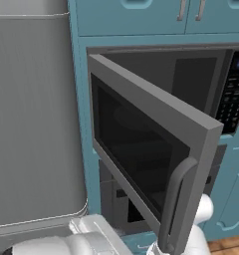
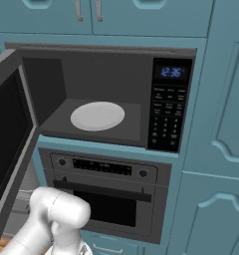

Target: Place the sponge inside the microwave to prepare for sanitizing.

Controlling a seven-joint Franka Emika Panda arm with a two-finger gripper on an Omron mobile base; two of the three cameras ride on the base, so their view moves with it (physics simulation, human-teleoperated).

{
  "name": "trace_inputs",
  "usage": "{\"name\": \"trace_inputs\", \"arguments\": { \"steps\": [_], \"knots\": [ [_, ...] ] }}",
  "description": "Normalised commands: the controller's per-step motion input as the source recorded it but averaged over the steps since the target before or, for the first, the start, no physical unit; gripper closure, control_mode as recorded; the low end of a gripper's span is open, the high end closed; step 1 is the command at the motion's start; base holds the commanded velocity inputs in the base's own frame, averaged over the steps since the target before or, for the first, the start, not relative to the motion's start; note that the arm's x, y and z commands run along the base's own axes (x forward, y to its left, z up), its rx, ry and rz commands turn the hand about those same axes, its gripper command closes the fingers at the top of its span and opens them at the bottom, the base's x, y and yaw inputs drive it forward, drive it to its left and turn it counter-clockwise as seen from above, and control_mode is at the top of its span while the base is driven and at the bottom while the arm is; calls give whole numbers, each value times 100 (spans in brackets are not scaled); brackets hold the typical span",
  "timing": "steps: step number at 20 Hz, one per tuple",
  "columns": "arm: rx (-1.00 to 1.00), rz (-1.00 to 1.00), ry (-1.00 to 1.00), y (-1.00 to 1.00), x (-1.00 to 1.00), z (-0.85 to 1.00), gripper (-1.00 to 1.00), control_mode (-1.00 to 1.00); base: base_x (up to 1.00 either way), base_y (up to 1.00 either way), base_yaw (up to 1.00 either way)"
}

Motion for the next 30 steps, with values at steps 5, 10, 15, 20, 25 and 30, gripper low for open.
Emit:
{"name": "trace_inputs", "arguments": {
  "steps": [5,10,15,20,25,30],
  "knots": [
    [12,27,0,-46,-47,0,-100,-100,0,0,0],
    [2,37,-2,-41,-31,-1,-100,-100,0,0,0],
    [0,38,0,-56,-14,1,-100,-100,0,0,0],
    [11,21,10,-63,6,5,-100,-100,0,0,0],
    [14,15,8,-76,4,0,-100,-100,0,0,0],
    [23,11,9,-81,25,0,-100,-100,0,0,0]
  ]
}}
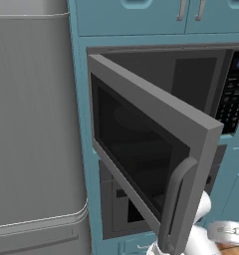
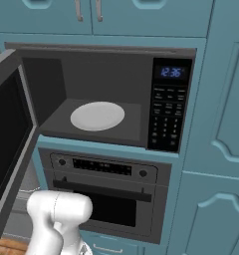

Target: Place the sponge inside the microwave to prepare for sanitizing.

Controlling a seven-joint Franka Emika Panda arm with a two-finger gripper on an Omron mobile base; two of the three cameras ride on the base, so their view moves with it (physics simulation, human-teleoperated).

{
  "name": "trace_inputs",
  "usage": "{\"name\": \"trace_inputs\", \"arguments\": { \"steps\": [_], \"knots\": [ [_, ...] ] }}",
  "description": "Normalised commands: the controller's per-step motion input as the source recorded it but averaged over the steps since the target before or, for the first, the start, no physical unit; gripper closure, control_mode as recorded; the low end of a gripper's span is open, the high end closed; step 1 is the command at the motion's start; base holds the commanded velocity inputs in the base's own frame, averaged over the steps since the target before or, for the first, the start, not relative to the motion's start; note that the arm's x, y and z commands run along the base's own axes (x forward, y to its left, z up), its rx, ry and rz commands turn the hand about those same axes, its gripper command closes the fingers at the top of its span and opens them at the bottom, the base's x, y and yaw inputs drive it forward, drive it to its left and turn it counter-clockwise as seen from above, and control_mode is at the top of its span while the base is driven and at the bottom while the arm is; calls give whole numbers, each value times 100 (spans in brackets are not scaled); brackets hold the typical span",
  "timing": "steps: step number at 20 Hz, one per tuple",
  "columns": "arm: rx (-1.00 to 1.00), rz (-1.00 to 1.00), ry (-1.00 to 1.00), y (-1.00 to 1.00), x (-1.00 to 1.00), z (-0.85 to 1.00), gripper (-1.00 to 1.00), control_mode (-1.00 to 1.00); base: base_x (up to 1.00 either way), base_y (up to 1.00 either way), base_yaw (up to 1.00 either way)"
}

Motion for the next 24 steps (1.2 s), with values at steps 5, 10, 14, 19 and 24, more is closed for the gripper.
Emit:
{"name": "trace_inputs", "arguments": {
  "steps": [5,10,14,19,24],
  "knots": [
    [23,16,7,-82,17,0,-100,-100,0,0,0],
    [26,16,1,-72,24,-4,-100,-100,0,0,0],
    [28,15,7,-39,96,-10,-100,-100,0,0,0],
    [41,11,16,23,100,-25,-100,-100,0,0,0],
    [46,10,16,38,94,-20,-100,-100,0,0,0]
  ]
}}
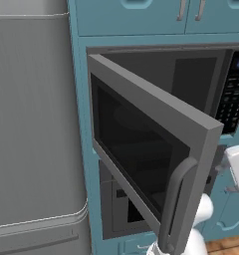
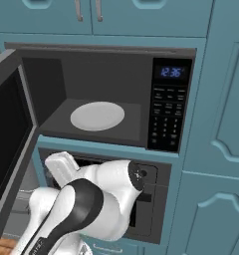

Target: Place the sponge inside the microwave to prepare for sanitizing.

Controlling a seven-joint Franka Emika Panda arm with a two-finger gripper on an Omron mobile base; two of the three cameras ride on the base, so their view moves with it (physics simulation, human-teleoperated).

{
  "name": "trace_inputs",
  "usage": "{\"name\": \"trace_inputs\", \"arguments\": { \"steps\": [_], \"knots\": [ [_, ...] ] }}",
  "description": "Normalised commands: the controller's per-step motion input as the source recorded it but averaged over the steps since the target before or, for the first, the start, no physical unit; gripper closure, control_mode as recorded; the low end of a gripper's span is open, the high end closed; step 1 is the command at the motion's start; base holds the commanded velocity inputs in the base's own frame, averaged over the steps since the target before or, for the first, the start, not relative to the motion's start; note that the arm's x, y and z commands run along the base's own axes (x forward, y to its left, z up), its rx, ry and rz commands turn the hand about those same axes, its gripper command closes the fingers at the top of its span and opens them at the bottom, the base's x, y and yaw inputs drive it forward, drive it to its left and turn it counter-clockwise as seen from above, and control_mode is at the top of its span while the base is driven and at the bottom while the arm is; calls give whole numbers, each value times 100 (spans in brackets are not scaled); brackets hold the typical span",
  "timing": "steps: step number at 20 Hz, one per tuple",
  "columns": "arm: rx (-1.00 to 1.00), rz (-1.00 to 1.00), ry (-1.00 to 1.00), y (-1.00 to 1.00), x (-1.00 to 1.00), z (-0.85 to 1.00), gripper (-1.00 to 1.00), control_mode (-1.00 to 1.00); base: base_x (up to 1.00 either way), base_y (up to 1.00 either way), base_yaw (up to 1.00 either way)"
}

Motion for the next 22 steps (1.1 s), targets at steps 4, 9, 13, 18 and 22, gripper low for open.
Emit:
{"name": "trace_inputs", "arguments": {
  "steps": [4,9,13,18,22],
  "knots": [
    [43,13,20,64,74,-3,-100,-100,0,0,0],
    [48,22,28,76,38,-28,-100,-100,0,0,0],
    [47,31,26,82,12,-31,-100,-100,0,0,0],
    [9,35,14,97,0,-4,-100,-100,0,0,0],
    [-2,33,5,100,-4,14,-100,-100,0,0,0]
  ]
}}
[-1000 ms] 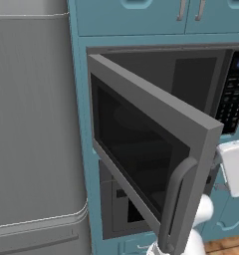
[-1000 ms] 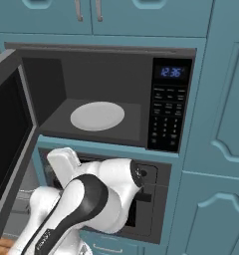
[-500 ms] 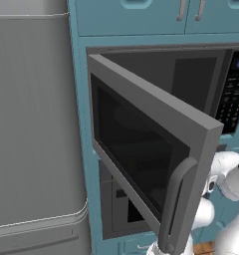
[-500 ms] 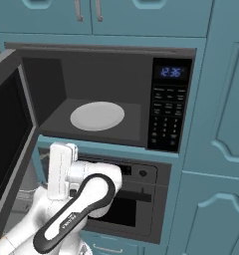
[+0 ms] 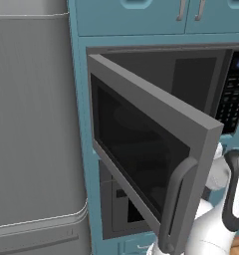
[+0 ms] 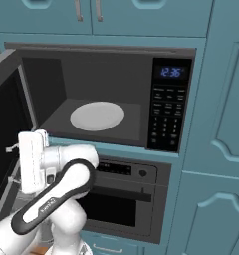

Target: Place the sponge inside the microwave to prepare for sanitizing.

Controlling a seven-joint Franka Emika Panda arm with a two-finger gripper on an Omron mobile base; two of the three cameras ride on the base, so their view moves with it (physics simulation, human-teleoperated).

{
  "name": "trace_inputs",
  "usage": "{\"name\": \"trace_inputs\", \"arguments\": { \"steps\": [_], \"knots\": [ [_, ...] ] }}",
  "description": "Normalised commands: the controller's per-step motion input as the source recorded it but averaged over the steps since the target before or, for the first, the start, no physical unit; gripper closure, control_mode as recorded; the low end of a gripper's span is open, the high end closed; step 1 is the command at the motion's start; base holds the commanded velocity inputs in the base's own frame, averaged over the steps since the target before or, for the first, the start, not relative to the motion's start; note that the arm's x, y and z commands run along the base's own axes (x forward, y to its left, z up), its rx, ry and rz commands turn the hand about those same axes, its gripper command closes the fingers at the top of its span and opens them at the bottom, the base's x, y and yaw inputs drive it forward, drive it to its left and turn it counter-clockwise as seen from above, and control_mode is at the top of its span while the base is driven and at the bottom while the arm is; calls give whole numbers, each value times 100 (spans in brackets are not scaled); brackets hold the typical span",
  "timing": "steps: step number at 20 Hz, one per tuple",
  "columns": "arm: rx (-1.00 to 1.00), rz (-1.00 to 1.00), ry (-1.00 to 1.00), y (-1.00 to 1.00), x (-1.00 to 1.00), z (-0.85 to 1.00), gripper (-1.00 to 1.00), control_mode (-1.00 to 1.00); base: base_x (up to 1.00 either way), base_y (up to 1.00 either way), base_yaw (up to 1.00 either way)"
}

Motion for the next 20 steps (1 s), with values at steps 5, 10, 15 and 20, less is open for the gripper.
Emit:
{"name": "trace_inputs", "arguments": {
  "steps": [5,10,15,20],
  "knots": [
    [3,11,0,87,0,-23,-100,-100,0,0,0],
    [10,-2,0,79,-7,-40,-100,-100,0,0,0],
    [7,-9,0,61,-14,-37,-100,-100,0,0,0],
    [6,-7,-3,28,-12,-34,-100,-100,0,0,0]
  ]
}}
